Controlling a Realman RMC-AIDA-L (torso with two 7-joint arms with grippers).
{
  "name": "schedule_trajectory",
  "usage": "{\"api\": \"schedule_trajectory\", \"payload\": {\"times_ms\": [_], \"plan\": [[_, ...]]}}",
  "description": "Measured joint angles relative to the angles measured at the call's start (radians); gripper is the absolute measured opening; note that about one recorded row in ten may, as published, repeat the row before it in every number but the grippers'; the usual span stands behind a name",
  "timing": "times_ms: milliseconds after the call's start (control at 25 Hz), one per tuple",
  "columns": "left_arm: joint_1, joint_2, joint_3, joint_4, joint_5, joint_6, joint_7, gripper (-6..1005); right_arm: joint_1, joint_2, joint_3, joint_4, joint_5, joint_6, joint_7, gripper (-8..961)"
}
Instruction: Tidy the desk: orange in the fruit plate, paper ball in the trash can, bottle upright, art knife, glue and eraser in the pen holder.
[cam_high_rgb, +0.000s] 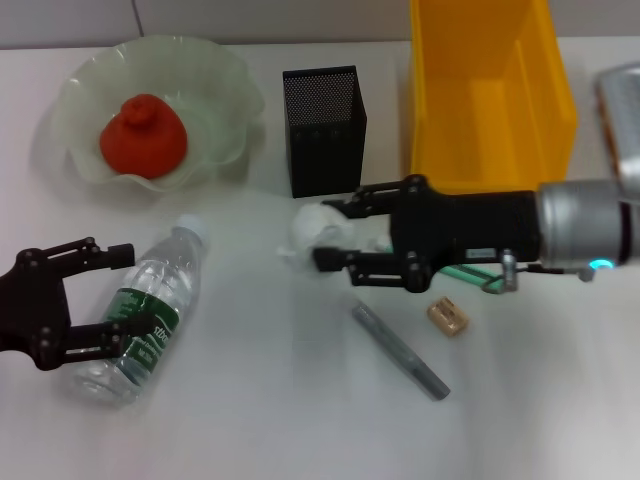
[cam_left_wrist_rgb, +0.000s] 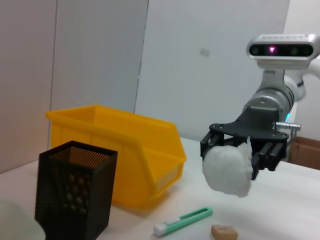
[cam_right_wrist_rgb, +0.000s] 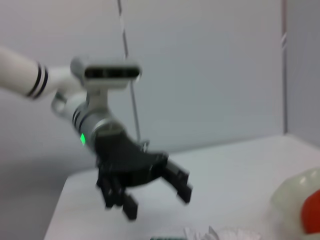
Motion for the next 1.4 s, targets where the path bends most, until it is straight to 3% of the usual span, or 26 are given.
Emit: {"api": "schedule_trajectory", "payload": {"times_ms": [280, 480, 880, 1120, 1400], "plan": [[-0.004, -0.012, 0.0, 0.0, 0.0, 0.003, 0.001, 811, -0.055, 0.002, 0.012, 0.157, 0.181, -0.02, -0.207, 523], [-0.004, -0.012, 0.0, 0.0, -0.003, 0.008, 0.0, 810, -0.083, 0.001, 0.015, 0.188, 0.286, -0.04, -0.283, 531], [-0.004, -0.011, 0.0, 0.0, -0.005, 0.008, -0.005, 807, -0.107, 0.005, 0.07, 0.313, 0.613, 0.075, -0.486, 547], [-0.003, -0.009, -0.003, 0.0, -0.005, 0.008, -0.008, 806, -0.11, 0.003, 0.189, 0.314, 0.667, 0.165, -0.489, 557], [-0.002, -0.009, -0.005, 0.0, -0.004, 0.008, -0.008, 805, -0.095, 0.002, 0.206, 0.308, 0.668, 0.219, -0.488, 568]]}}
